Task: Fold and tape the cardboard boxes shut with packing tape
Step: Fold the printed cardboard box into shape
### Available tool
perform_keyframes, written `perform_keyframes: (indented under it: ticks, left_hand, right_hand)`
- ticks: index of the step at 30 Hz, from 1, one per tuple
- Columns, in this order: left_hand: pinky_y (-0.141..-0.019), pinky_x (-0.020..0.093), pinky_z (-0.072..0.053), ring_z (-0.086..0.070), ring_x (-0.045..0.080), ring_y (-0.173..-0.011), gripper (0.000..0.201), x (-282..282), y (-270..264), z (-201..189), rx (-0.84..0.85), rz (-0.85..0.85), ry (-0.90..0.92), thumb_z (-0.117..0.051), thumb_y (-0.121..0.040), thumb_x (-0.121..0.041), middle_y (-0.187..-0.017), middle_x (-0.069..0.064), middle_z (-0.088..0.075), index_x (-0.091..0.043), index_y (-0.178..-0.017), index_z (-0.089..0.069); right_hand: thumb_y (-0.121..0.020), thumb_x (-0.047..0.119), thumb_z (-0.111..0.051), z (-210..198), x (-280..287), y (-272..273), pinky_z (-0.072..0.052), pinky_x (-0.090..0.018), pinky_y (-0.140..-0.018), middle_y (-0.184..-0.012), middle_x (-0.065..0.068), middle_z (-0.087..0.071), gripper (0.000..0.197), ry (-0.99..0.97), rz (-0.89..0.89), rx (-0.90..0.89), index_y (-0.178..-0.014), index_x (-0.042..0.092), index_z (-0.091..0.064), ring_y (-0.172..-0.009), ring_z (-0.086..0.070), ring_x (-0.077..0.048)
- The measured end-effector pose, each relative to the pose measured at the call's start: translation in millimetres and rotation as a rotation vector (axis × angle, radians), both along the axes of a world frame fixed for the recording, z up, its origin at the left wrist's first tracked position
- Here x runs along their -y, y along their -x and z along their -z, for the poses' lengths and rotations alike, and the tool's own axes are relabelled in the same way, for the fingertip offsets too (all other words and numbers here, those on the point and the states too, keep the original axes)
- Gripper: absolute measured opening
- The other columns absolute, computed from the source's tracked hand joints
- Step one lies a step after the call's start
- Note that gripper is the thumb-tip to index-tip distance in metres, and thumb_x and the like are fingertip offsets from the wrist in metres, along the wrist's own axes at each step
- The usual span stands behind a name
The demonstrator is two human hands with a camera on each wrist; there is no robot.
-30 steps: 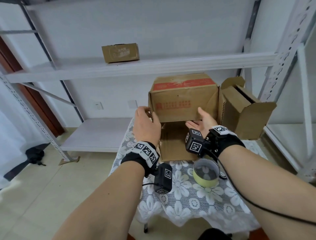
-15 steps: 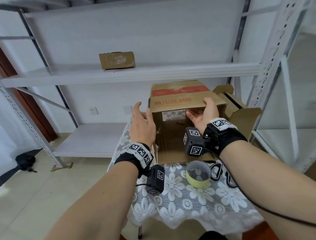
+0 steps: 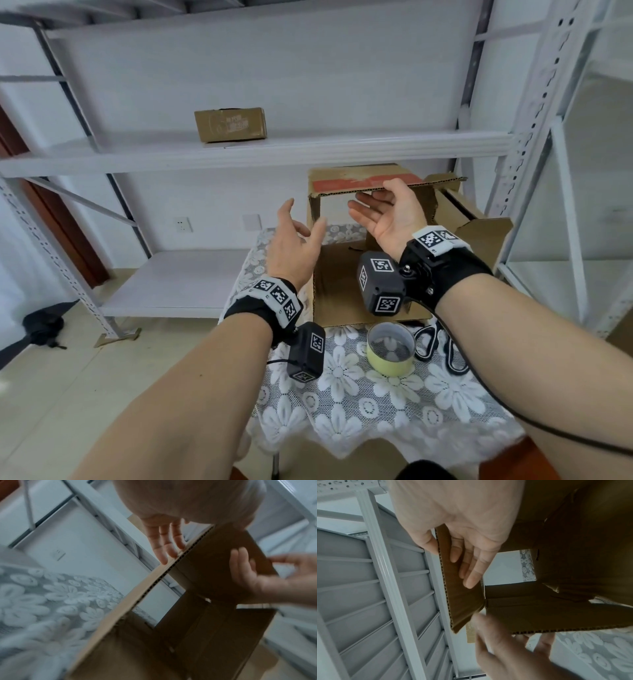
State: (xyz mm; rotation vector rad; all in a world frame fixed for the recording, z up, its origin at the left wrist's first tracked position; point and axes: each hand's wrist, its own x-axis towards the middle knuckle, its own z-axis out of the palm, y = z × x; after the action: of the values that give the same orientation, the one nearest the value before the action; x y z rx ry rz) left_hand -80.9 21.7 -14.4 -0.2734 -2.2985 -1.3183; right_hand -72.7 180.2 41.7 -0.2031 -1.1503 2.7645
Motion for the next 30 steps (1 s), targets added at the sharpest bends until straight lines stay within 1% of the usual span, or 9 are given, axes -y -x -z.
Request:
perform_keyframes:
  ticks: [2,4,8,12,16,18,22,26,30]
  left_hand:
    - [-0.077,0.039,-0.053,-0.061,0.02,-0.087,0.085,1,-1,8,0.022,-0.029,0.18,-0.056,-0.082,-0.061,-0.099,-0.001,-0.059,-0.021,-0.148,-0.021]
    - [-0.08,0.041,-0.053,-0.064,0.027,-0.094,0.079,5,-1,20,0.105,-0.074,0.337,-0.061,-0.086,-0.041,-0.108,0.008,-0.062,-0.017,-0.148,-0.02]
    - [-0.074,0.035,-0.046,-0.059,0.03,-0.085,0.04,12,-1,29,0.284,-0.138,0.287,-0.053,-0.091,-0.012,-0.1,0.011,-0.06,-0.008,-0.129,-0.039]
    - [-0.075,0.032,-0.038,-0.057,0.033,-0.098,0.036,10,4,19,0.269,-0.129,0.27,-0.049,-0.09,-0.007,-0.095,0.007,-0.051,-0.004,-0.125,-0.044]
    - [-0.086,0.037,-0.049,-0.06,0.037,-0.105,0.045,10,13,9,0.301,-0.14,0.139,-0.051,-0.086,-0.011,-0.111,0.02,-0.063,-0.005,-0.13,-0.044]
    - [-0.089,0.039,-0.051,-0.061,0.035,-0.103,0.047,11,17,5,0.3,-0.149,0.053,-0.054,-0.085,-0.014,-0.111,0.016,-0.064,-0.007,-0.13,-0.046]
    - [-0.078,0.041,-0.057,-0.066,0.023,-0.085,0.057,0,13,-1,0.279,-0.061,-0.104,-0.068,-0.071,-0.042,-0.096,-0.001,-0.063,-0.016,-0.118,-0.049]
    - [-0.078,0.036,-0.057,-0.067,0.017,-0.086,0.073,-13,11,1,0.271,0.005,-0.161,-0.075,-0.068,-0.058,-0.101,-0.003,-0.065,-0.019,-0.123,-0.047]
    - [-0.06,0.044,-0.061,-0.071,0.025,-0.062,0.057,-19,12,-6,0.308,0.049,-0.259,-0.073,-0.077,-0.047,-0.095,0.008,-0.067,-0.018,-0.118,-0.046]
  right_hand:
    - [-0.093,0.015,-0.049,1,0,1,-0.058,-0.035,-0.06,-0.092,-0.021,-0.063,0.017,-0.018,-0.006,-0.003,-0.079,0.005,-0.049,-0.084,-0.067,-0.035]
    - [-0.093,0.016,-0.05,2,2,0,-0.058,-0.036,-0.065,-0.09,-0.02,-0.065,0.019,-0.044,-0.02,-0.009,-0.077,0.005,-0.051,-0.082,-0.067,-0.033]
    - [-0.093,0.033,-0.056,10,3,-1,-0.057,-0.04,-0.083,-0.098,-0.018,-0.071,0.028,-0.358,-0.08,-0.023,-0.092,0.005,-0.06,-0.091,-0.069,-0.031]
    - [-0.094,0.024,-0.053,24,10,-4,-0.052,-0.042,-0.092,-0.106,-0.012,-0.071,0.029,-0.701,-0.254,0.001,-0.116,0.006,-0.055,-0.1,-0.067,-0.028]
    - [-0.094,0.01,-0.051,34,22,-5,-0.053,-0.031,-0.083,-0.111,-0.009,-0.068,0.046,-1.078,-0.382,0.05,-0.138,0.016,-0.042,-0.095,-0.067,-0.02]
    - [-0.092,0.009,-0.052,40,26,-5,-0.05,-0.026,-0.075,-0.112,-0.009,-0.068,0.051,-1.236,-0.466,0.095,-0.141,0.016,-0.039,-0.092,-0.066,-0.018]
    - [-0.091,0.011,-0.057,55,27,-5,-0.051,-0.033,-0.084,-0.114,-0.008,-0.064,0.05,-1.267,-0.53,0.125,-0.138,0.015,-0.041,-0.097,-0.063,-0.02]
    - [-0.089,0.015,-0.061,63,26,-4,-0.053,-0.038,-0.089,-0.116,-0.013,-0.063,0.043,-1.295,-0.53,0.111,-0.13,0.012,-0.048,-0.103,-0.063,-0.026]
    - [-0.095,0.027,-0.055,69,24,1,-0.057,-0.039,-0.07,-0.083,-0.011,-0.062,0.028,-1.286,-0.321,0.176,-0.114,0.007,-0.058,-0.067,-0.062,-0.023]
